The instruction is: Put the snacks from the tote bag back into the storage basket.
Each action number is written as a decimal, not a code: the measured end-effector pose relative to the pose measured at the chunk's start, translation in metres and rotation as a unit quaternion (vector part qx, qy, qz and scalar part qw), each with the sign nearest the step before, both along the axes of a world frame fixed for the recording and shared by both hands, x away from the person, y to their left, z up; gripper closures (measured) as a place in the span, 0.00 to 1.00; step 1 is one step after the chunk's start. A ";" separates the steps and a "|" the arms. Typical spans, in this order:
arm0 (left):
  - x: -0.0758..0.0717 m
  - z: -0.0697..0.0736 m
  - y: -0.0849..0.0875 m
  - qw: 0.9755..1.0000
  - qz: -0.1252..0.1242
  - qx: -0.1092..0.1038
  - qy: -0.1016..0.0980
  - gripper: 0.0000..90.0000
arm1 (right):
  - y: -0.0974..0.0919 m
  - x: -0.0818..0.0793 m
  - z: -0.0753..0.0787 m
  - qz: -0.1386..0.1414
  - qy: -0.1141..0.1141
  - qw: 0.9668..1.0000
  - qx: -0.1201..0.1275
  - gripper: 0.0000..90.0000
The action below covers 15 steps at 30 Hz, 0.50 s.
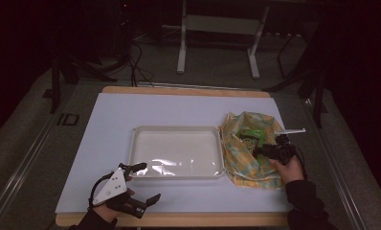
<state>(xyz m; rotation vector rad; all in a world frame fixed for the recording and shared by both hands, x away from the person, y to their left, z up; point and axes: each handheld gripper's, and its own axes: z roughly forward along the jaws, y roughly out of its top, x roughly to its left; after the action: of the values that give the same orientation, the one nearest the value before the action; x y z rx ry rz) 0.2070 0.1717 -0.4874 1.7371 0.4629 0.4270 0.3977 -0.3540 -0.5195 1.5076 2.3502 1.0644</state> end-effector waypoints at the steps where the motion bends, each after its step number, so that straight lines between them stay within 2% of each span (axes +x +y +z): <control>1: 0.000 0.000 0.000 1.000 0.000 0.000 0.000 0.00 | 0.000 0.000 0.000 0.000 0.005 1.000 0.002 0.65; 2: 0.000 0.000 0.000 1.000 0.000 0.000 0.000 0.00 | 0.000 0.001 0.001 0.002 0.011 1.000 0.005 0.68; 5: 0.000 0.000 0.000 1.000 0.000 0.000 0.000 0.00 | 0.004 0.000 0.003 0.019 0.011 1.000 -0.001 0.84; 7: 0.000 0.000 0.000 1.000 0.001 0.000 0.000 0.00 | 0.007 -0.002 0.006 0.026 0.007 1.000 -0.014 0.94; 8: 0.000 0.000 0.000 1.000 0.001 0.000 0.000 0.00 | 0.007 -0.002 0.006 0.026 0.007 1.000 -0.014 0.94; 9: 0.000 0.000 0.000 1.000 0.001 0.000 0.000 0.00 | 0.011 -0.003 0.008 0.026 0.002 0.999 -0.028 0.96; 11: 0.000 0.000 0.000 1.000 0.000 0.000 -0.001 0.00 | 0.014 -0.004 0.010 0.024 0.000 0.999 -0.036 0.97; 13: 0.000 0.000 0.000 1.000 0.000 0.000 -0.001 0.00 | 0.014 -0.004 0.010 0.021 -0.003 0.999 -0.036 0.97; 15: 0.000 0.000 0.000 1.000 0.001 -0.001 -0.001 0.00 | 0.013 -0.006 0.012 0.015 -0.010 1.000 -0.022 0.98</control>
<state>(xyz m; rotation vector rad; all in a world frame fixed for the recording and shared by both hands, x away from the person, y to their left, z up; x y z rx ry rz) 0.2068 0.1722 -0.4869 1.7346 0.4630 0.4307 0.3918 -0.3414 -0.5072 1.4458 2.3740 1.0231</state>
